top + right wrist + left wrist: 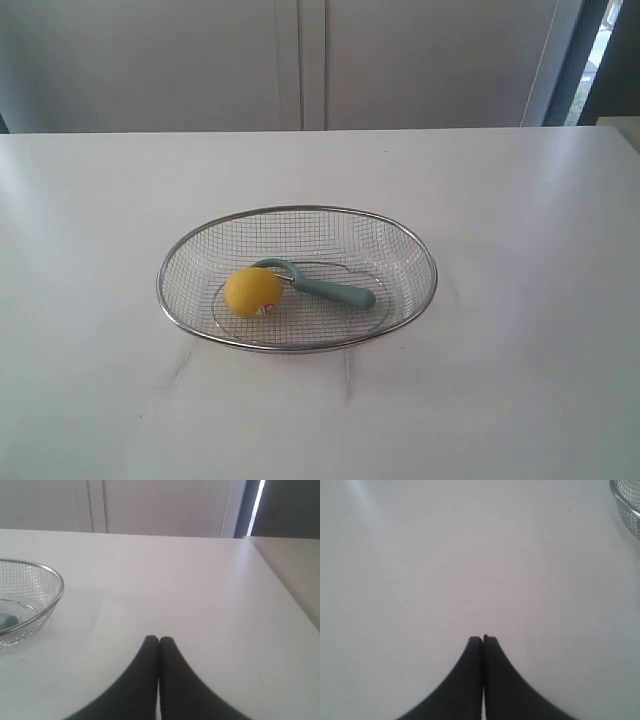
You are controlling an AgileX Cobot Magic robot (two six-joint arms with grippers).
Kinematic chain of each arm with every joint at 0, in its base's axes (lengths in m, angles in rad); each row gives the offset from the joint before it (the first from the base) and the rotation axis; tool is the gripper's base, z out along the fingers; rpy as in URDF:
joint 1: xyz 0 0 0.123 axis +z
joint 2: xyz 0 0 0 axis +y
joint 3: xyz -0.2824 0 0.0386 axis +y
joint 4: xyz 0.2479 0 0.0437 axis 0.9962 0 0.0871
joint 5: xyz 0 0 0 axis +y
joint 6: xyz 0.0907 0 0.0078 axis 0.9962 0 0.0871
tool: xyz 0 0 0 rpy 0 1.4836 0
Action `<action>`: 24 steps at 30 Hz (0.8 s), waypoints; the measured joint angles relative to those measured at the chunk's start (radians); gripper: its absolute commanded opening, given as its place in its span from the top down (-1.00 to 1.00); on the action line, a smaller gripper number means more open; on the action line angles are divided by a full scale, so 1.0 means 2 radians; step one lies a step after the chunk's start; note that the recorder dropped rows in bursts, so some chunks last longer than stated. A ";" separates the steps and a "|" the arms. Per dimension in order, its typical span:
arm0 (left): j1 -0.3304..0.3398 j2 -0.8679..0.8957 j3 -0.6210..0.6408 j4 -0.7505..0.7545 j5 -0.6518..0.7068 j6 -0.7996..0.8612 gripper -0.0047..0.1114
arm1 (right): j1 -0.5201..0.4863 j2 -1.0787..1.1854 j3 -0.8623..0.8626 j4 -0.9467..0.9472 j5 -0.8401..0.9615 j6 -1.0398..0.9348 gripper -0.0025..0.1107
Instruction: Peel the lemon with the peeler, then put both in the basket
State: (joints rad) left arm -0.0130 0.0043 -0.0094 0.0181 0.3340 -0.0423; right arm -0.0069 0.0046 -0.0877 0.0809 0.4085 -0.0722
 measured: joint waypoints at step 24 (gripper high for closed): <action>0.000 0.000 0.000 0.000 0.000 0.000 0.92 | -0.017 0.000 0.016 -0.034 0.001 0.000 0.96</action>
State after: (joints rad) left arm -0.0130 0.0043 -0.0094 0.0181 0.3340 -0.0423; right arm -0.0404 0.0046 -0.0566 0.0137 0.4106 -0.0722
